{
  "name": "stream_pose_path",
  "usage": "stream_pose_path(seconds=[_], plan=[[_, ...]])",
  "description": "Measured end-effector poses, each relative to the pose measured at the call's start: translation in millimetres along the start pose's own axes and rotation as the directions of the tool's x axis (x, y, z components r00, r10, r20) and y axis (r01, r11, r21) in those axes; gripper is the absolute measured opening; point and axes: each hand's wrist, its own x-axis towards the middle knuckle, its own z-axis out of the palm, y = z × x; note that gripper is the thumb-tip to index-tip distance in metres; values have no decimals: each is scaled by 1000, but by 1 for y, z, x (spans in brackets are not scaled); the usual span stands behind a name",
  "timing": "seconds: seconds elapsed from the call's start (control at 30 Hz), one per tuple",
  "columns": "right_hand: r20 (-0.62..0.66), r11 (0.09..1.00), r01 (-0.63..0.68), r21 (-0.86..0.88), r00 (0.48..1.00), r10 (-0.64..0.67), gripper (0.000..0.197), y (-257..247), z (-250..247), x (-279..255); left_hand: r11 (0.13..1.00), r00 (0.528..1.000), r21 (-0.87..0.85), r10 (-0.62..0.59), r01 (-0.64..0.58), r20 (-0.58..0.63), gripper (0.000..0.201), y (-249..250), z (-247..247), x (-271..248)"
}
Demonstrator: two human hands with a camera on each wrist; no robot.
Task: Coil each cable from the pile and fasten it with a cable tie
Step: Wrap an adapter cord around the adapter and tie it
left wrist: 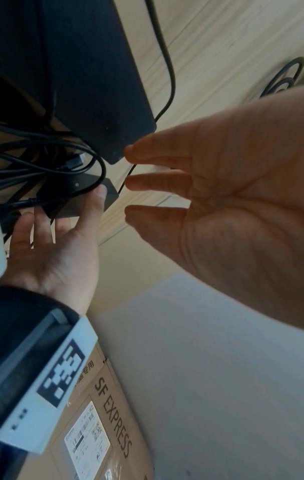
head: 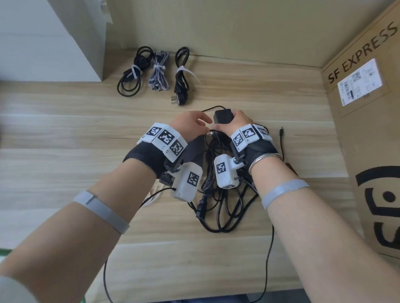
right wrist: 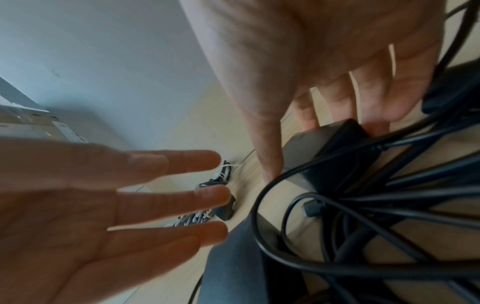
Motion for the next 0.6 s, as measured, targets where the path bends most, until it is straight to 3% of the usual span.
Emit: stream_pose_path(seconds=[0.17,0.3,0.43,0.6], plan=[[-88,992,20,121,996,-10,51,3,-6,-7,999,1000,-37,-14,13,-11,29,2,3,9],[-181,933,188,307,974,-137,52,3,-22,-24,981,997,-190,20,-33,-70,41,11,5,14],[-174,865,301,402,952,-251,58,2,-34,-45,885,991,-460,22,-80,-131,48,30,4,13],[-117,812,374,449,925,-362,80,6,-38,-53,772,961,-614,-15,-164,-276,40,36,-4,10]])
